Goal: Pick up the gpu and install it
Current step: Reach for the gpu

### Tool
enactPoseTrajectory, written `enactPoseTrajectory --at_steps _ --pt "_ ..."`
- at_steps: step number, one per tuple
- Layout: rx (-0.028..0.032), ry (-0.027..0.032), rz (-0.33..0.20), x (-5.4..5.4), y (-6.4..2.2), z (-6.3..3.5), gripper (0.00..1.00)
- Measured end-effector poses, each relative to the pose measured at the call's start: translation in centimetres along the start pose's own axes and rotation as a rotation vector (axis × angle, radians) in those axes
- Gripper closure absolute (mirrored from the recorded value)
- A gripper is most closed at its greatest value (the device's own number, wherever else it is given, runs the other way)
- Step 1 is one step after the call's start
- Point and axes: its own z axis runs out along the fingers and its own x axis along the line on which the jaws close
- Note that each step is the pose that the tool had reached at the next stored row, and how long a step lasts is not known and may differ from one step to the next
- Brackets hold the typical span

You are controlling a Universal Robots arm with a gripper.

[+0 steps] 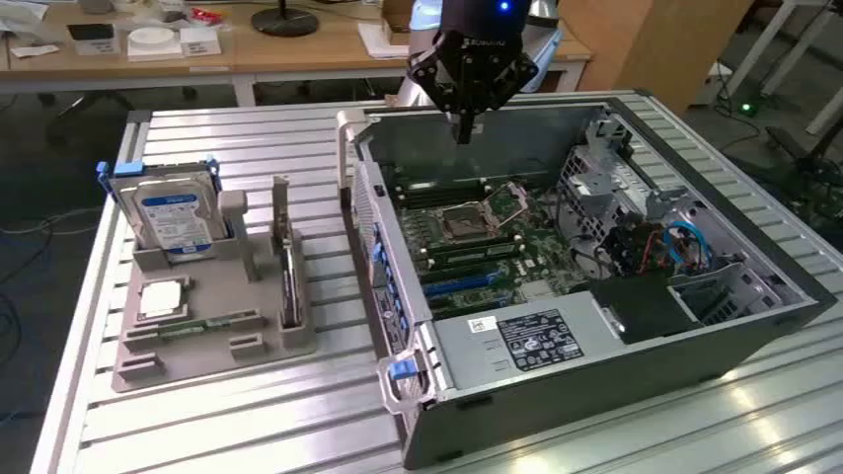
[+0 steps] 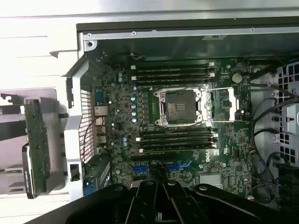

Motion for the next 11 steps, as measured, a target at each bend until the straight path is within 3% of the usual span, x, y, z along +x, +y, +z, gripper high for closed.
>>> enactPoseTrajectory --at_steps 11 --pt "0.0000 0.0000 0.000 0.46 -0.03 -0.01 0.89"
